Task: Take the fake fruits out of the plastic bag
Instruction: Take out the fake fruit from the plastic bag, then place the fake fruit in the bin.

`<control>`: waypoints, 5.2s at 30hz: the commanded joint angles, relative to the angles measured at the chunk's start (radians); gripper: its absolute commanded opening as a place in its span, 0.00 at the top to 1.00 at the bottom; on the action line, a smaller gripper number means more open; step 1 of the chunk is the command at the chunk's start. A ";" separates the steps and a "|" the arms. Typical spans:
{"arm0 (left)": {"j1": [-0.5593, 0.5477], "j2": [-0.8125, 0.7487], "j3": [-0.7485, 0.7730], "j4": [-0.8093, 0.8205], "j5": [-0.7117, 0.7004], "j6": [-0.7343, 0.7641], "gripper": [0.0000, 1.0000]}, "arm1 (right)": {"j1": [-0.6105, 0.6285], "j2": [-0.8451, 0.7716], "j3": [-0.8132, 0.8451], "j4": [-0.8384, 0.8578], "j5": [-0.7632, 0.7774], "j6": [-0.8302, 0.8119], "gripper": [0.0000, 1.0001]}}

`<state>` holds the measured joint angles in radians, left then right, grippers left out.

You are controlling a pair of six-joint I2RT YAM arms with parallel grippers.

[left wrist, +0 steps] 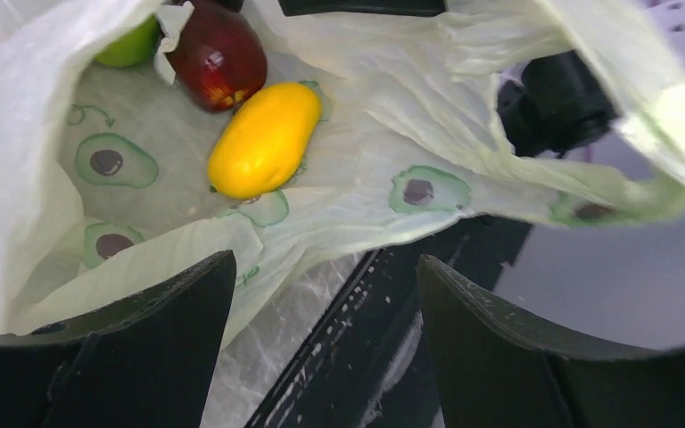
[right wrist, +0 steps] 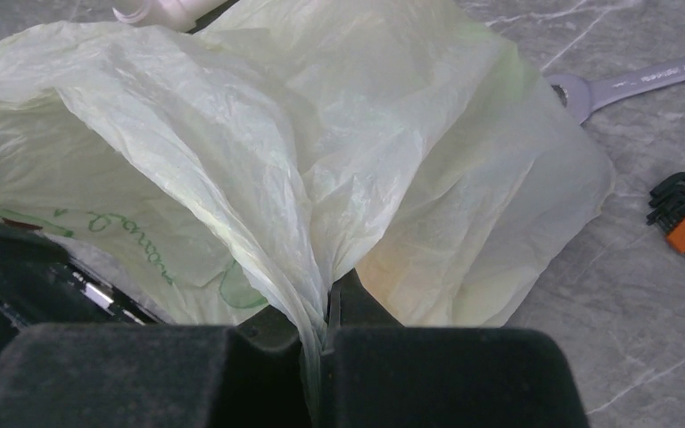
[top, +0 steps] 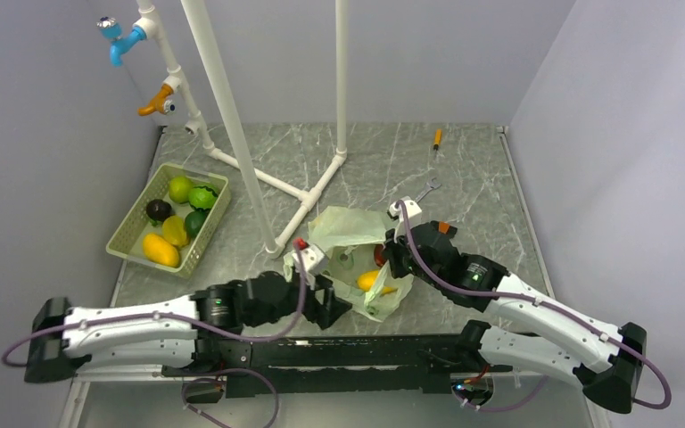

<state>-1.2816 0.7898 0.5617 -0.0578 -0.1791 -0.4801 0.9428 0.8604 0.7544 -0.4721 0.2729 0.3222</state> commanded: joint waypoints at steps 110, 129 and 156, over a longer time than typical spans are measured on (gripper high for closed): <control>0.208 0.308 0.029 0.139 0.321 0.213 0.98 | -0.005 -0.078 -0.054 -0.171 0.058 0.300 1.00; 0.230 -0.155 0.372 -0.753 -0.451 -0.061 1.00 | -0.005 -0.077 -0.030 -0.163 0.069 0.274 1.00; 0.939 -0.071 0.404 -0.624 -0.324 0.149 1.00 | -0.005 -0.104 -0.040 -0.174 0.066 0.270 1.00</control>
<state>-0.5194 0.7067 0.9031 -0.8059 -0.6762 -0.4114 0.9363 0.7803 0.6968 -0.6579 0.3309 0.6014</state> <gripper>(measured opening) 0.745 0.007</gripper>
